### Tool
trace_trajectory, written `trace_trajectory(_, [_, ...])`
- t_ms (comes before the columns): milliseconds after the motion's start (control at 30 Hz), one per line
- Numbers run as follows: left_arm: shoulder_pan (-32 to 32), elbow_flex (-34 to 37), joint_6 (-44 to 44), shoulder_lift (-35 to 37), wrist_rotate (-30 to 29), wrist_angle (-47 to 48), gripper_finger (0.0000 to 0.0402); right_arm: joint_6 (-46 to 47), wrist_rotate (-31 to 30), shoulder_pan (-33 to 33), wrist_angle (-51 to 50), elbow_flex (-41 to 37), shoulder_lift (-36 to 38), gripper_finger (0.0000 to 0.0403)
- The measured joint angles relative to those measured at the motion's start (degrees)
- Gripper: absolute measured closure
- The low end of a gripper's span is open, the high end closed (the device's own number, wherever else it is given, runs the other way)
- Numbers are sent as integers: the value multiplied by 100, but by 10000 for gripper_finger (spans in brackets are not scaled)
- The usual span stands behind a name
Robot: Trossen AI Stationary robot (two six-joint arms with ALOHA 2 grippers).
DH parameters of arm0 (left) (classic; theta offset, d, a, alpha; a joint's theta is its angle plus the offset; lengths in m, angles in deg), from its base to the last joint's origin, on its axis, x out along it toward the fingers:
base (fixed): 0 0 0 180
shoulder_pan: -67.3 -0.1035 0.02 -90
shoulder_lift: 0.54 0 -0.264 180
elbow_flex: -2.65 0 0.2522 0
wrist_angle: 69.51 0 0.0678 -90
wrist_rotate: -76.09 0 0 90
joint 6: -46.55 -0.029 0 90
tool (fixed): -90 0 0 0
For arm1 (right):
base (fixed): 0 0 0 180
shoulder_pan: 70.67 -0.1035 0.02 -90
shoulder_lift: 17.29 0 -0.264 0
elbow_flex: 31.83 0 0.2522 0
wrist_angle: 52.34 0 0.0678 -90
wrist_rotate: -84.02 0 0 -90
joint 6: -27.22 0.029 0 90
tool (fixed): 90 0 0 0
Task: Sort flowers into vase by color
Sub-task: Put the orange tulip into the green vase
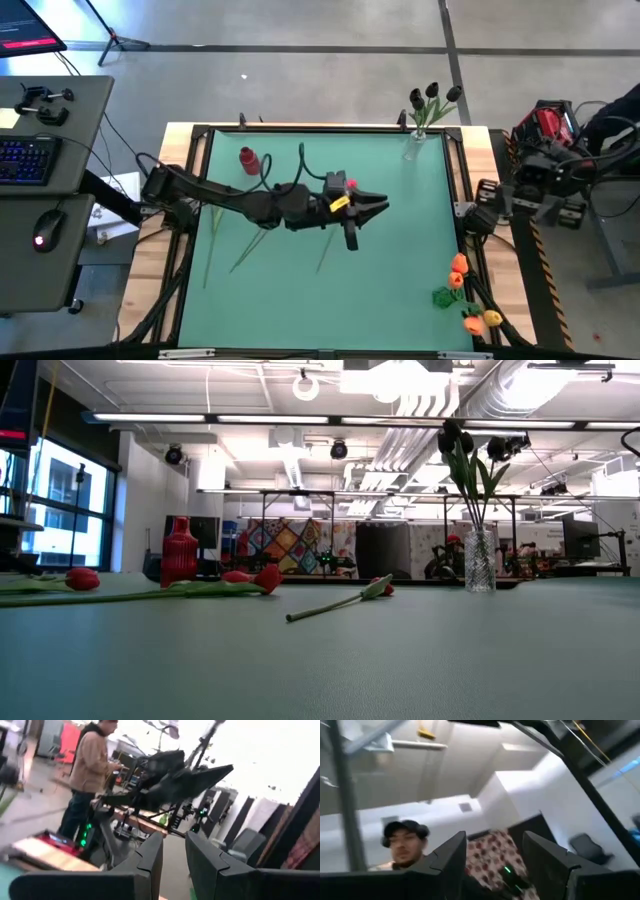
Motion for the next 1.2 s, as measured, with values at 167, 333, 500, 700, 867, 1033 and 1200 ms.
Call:
trace_trajectory(167, [197,-1001,-751,3,121,1045,332,18,-355,-2,-380,-2,-2,219])
trace_trajectory(333, [315,-1327,-1025,13,155,1349,333,5,-533,-1,-452,-2,-1,220])
trace_trajectory(500, [416,-1341,-1066,-127,350,1137,347,17,-914,-2,-881,-3,-2,234])
trace_trajectory(700, [458,-1332,-975,-677,845,200,362,-22,-1574,-2,-1064,45,1,257])
trace_trajectory(867, [474,-1693,-1025,-965,862,613,366,-17,-1914,-2,-1518,322,-4,284])
trace_trajectory(1033, [448,-2113,-1053,-1005,546,1865,389,7,-1943,0,-1822,486,-190,351])
trace_trajectory(1200, [383,-2137,-1054,-942,712,1712,400,22,-1859,-2,-2043,771,-662,392])
